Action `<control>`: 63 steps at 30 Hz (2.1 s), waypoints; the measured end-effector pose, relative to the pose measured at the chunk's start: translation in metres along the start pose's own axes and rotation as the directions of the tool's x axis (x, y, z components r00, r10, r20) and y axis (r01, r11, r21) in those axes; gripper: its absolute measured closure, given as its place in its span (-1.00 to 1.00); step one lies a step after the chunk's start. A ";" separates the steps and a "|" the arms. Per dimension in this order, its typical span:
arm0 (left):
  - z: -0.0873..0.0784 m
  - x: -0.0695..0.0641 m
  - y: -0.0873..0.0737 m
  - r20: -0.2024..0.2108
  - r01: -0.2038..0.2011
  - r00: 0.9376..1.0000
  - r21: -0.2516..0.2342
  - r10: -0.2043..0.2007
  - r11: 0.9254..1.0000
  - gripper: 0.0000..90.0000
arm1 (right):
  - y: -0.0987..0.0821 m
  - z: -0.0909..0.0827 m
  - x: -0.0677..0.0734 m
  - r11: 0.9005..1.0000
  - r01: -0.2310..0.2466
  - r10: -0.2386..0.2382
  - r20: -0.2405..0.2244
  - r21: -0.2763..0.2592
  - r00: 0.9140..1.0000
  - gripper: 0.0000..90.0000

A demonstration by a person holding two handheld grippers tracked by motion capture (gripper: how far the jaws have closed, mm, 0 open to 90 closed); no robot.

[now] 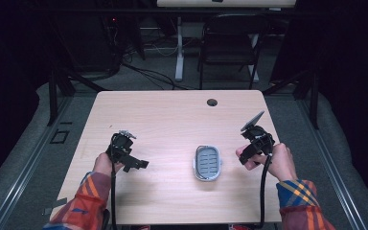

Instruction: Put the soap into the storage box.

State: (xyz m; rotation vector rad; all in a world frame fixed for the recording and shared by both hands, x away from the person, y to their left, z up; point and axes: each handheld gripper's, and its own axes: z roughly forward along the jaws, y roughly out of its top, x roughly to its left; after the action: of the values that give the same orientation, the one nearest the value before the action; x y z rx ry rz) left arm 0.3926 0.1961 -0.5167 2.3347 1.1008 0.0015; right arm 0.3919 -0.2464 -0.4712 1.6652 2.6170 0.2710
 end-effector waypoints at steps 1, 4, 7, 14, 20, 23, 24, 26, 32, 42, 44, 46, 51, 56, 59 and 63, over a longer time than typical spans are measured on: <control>0.000 0.000 0.000 0.000 0.001 1.000 -0.001 -0.001 1.000 -1.00 | 0.001 -0.001 0.000 1.000 0.006 -0.006 -0.002 0.001 1.000 -0.18; 0.000 0.000 0.000 0.000 0.000 1.000 0.000 0.000 1.000 -1.00 | 0.004 -0.005 0.003 1.000 0.018 -0.018 0.003 0.007 1.000 -0.18; 0.000 0.000 0.000 -0.001 0.000 1.000 0.002 0.000 1.000 -1.00 | 0.007 -0.006 0.006 1.000 0.020 -0.020 -0.006 0.001 1.000 -0.18; 0.000 0.000 0.000 0.001 -0.002 1.000 0.000 0.002 1.000 -1.00 | 0.015 -0.012 0.011 0.999 0.050 -0.050 -0.007 0.022 0.999 -0.18; 0.000 0.000 0.000 0.001 0.000 1.000 -0.001 0.000 1.000 -1.00 | 0.021 -0.015 0.017 0.998 0.059 -0.059 -0.006 0.014 0.998 -0.18; 0.000 0.000 0.000 0.000 -0.003 1.000 0.001 0.003 1.000 -1.00 | 0.024 -0.018 0.019 0.997 0.069 -0.069 -0.010 0.023 0.998 -0.18; 0.000 0.000 0.000 0.000 -0.002 1.000 0.000 0.002 1.000 -1.00 | 0.025 -0.018 0.020 0.998 0.066 -0.066 -0.010 0.010 0.998 -0.18; 0.000 0.000 0.000 0.000 -0.002 1.000 0.001 0.002 1.000 -1.00 | 0.027 -0.020 0.021 0.996 0.080 -0.080 -0.009 0.024 0.997 -0.18; 0.000 0.000 0.000 -0.001 0.002 1.000 0.001 -0.002 1.000 -1.00 | 0.032 -0.024 0.027 0.995 0.095 -0.095 -0.007 0.023 0.995 -0.18; 0.001 0.000 0.001 -0.001 -0.005 1.000 0.003 0.005 1.000 -1.00 | 0.039 -0.024 0.032 0.993 0.113 -0.113 -0.007 0.035 0.994 -0.18; 0.001 0.000 0.001 -0.001 -0.005 1.000 0.004 0.005 1.000 -1.00 | 0.041 -0.024 0.035 0.993 0.112 -0.112 -0.005 0.030 0.994 -0.18; 0.001 0.000 0.001 0.000 -0.004 1.000 0.005 0.004 1.000 -1.00 | 0.043 -0.025 0.037 0.991 0.126 -0.125 -0.010 0.038 0.992 -0.18; 0.001 0.000 0.001 0.001 -0.005 1.000 0.003 0.005 1.000 -1.00 | 0.046 -0.025 0.041 0.991 0.132 -0.132 -0.006 0.034 0.991 -0.18; 0.001 0.000 0.001 0.002 -0.007 1.000 0.004 0.007 1.000 -1.00 | 0.049 -0.023 0.044 0.988 0.144 -0.144 -0.010 0.050 0.990 -0.18; 0.001 0.000 0.001 0.003 -0.006 1.000 0.004 0.006 1.000 -1.00 | 0.052 -0.022 0.047 0.987 0.150 -0.150 -0.010 0.051 0.989 -0.18; 0.001 0.000 0.001 0.003 -0.007 1.000 0.004 0.007 1.000 -1.00 | 0.055 -0.020 0.051 0.986 0.158 -0.157 -0.009 0.060 0.987 -0.18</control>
State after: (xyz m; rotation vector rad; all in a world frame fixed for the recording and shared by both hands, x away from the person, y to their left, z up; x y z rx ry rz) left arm 0.3938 0.1947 -0.5173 2.3407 1.0923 -0.0021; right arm 0.4174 -0.1805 -0.4390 1.4633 2.7672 0.1930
